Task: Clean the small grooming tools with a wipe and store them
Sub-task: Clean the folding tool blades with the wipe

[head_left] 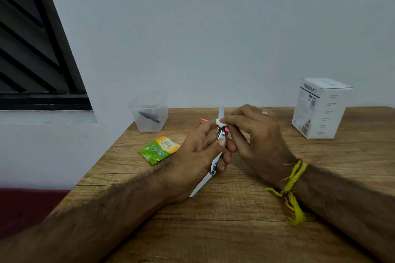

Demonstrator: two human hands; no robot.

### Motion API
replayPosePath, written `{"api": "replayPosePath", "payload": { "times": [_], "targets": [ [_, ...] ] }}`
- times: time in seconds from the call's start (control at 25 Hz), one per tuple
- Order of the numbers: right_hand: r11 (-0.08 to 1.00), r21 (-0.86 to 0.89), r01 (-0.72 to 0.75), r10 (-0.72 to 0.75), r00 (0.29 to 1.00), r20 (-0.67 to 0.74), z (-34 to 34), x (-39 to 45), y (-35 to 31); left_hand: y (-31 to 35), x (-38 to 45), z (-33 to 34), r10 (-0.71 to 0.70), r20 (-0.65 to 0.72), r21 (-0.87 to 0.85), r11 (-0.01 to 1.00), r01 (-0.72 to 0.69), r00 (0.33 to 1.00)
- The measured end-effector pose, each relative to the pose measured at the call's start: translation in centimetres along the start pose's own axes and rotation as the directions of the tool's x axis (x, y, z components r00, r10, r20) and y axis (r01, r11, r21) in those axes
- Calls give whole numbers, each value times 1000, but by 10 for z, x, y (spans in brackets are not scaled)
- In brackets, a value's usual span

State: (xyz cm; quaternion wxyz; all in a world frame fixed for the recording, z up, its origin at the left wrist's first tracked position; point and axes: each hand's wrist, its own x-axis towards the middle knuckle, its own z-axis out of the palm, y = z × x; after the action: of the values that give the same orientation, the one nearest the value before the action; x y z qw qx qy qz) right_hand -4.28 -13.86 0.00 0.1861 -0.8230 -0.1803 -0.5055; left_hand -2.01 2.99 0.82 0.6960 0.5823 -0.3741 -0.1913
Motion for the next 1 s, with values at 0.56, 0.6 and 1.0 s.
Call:
{"api": "replayPosePath", "payload": {
  "times": [0.56,0.6,1.0],
  "targets": [
    [967,31,-252,252,940,-229,-5,6,9,1,1,5,-98,30,-36,994,99,995],
    [966,37,-256,257,930,-264,-8,4,9,1,1,6,-121,2,-89,989,121,993],
    [997,1,71,-71,995,64,-1,-5,-22,0,13,-10,-236,-204,-428,895,131,950]
  ]
}}
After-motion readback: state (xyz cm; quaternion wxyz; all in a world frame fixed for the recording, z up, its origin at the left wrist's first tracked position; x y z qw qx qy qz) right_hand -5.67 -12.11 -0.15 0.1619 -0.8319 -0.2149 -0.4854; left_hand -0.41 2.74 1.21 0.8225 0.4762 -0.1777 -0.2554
